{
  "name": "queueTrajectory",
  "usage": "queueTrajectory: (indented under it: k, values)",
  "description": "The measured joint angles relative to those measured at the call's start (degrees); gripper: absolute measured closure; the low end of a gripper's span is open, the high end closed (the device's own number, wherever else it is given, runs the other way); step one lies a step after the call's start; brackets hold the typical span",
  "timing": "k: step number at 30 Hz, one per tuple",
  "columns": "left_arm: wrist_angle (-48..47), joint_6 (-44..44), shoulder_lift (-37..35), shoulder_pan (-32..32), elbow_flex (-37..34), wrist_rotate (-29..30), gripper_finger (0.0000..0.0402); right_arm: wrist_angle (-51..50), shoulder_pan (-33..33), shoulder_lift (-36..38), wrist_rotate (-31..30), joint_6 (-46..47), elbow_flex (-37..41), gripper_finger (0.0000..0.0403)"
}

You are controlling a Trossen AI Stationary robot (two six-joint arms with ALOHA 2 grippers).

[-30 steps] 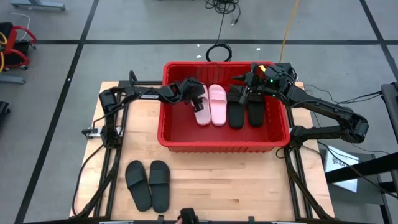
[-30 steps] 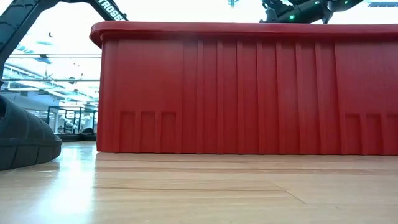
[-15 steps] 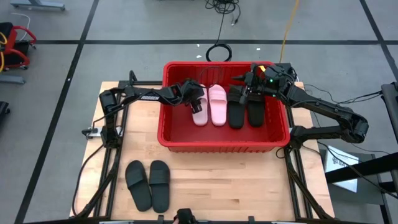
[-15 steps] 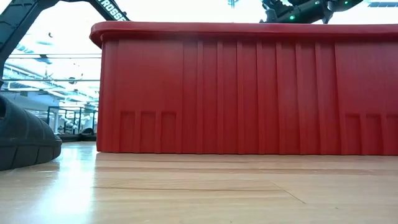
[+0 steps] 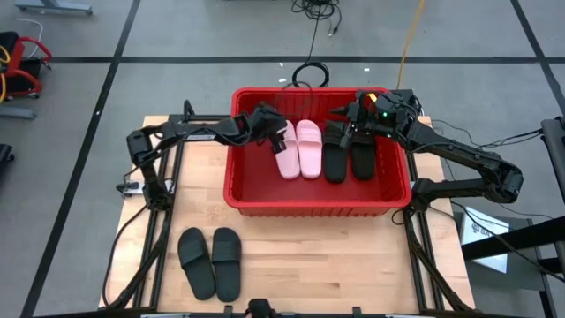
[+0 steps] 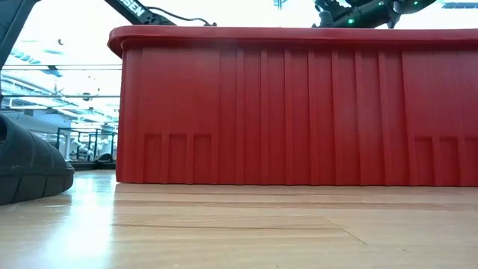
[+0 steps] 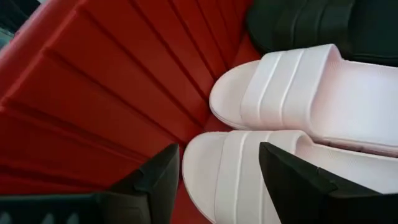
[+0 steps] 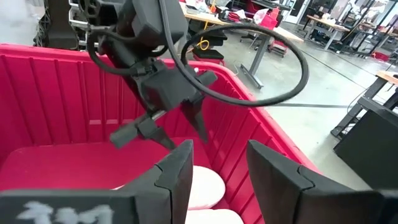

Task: Pick and place slides into bin
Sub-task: Put the black slide into the red basket

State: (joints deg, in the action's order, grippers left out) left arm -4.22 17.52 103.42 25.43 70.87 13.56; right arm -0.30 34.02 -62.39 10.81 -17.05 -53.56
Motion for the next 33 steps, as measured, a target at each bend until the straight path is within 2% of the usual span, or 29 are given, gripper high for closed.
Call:
queueTrajectory:
  k: [9, 15, 21, 33]
  values:
    - [-2.40, 0.01, -0.31, -1.41, 0.00, -0.24, 0.0183, -0.03, 0.00, 0.01, 0.00, 0.32, 0.16, 0.0261]
    - [-3.43, 2.02, -1.66, -2.82, 0.02, 5.13, 0.0183, 3.49, 0.00, 0.02, -0.07, -0.37, 3.55, 0.0261]
    - [-6.08, 1.40, -6.45, -3.45, 0.00, 6.26, 0.0183, 8.90, 0.00, 0.02, -0.11, -0.21, 6.93, 0.0261]
    - [-13.07, -0.30, -19.37, -7.39, 0.00, 7.56, 0.0183, 9.28, -0.67, 0.99, -0.07, 5.30, 7.13, 0.0261]
